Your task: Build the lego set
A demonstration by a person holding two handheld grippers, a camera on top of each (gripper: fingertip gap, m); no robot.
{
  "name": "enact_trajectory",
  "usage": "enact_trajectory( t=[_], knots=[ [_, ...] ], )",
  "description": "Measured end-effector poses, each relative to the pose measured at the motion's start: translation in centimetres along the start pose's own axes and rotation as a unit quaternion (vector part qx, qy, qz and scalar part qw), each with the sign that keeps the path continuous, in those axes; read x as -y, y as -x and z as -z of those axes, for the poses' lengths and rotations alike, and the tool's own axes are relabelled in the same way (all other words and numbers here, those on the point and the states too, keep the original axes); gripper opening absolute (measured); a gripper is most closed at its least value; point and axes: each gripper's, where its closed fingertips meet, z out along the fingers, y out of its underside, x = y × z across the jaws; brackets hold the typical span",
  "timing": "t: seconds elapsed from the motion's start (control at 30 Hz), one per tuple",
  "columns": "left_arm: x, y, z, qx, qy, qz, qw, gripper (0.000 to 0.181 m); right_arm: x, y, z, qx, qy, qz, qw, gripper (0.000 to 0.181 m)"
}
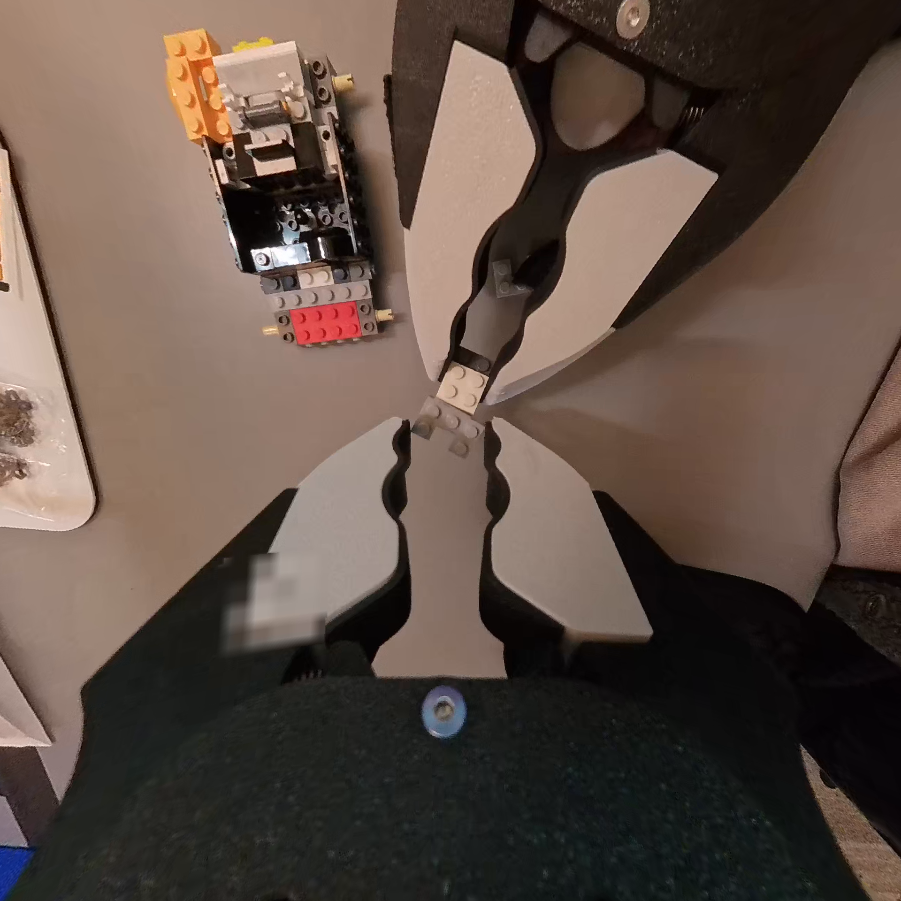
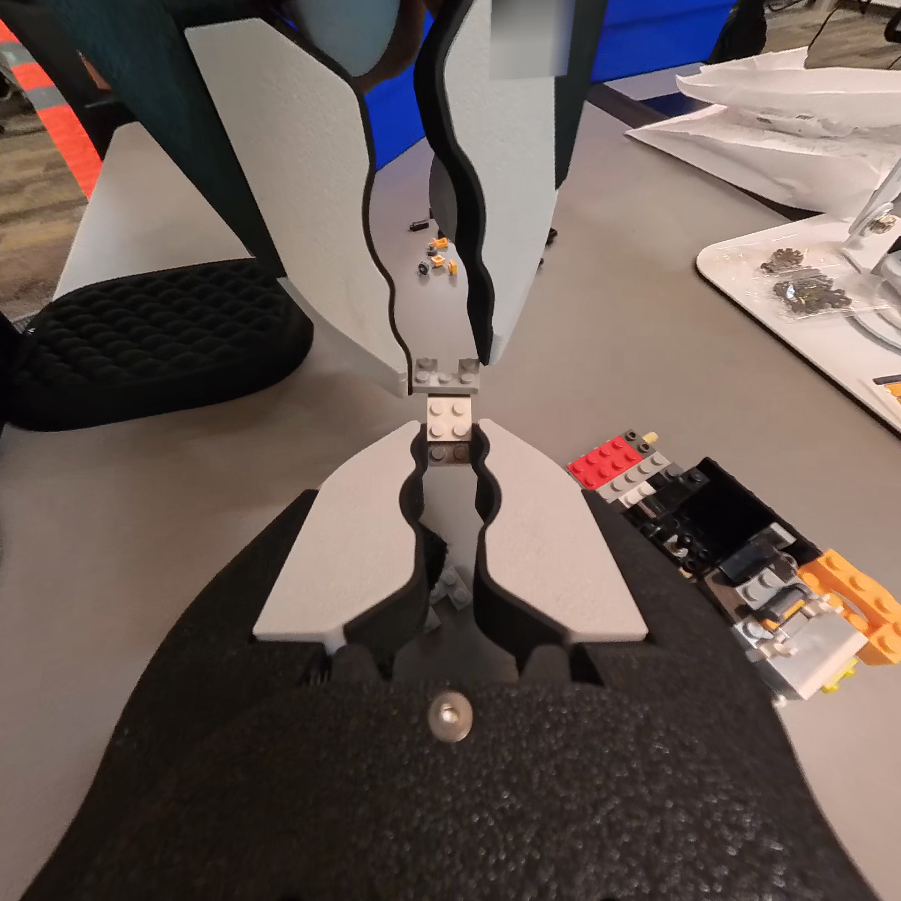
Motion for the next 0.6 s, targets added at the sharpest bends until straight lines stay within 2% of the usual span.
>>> enact_trajectory(
  t=[0.6],
  knots=[
    [0.97, -0.30, 0.19, -0.006, -0.017, 0.000, 1.000, 0.033, 0.19, 0.07, 0.13, 0.003, -0.008, -0.002, 1.000, 0.017]
  ],
)
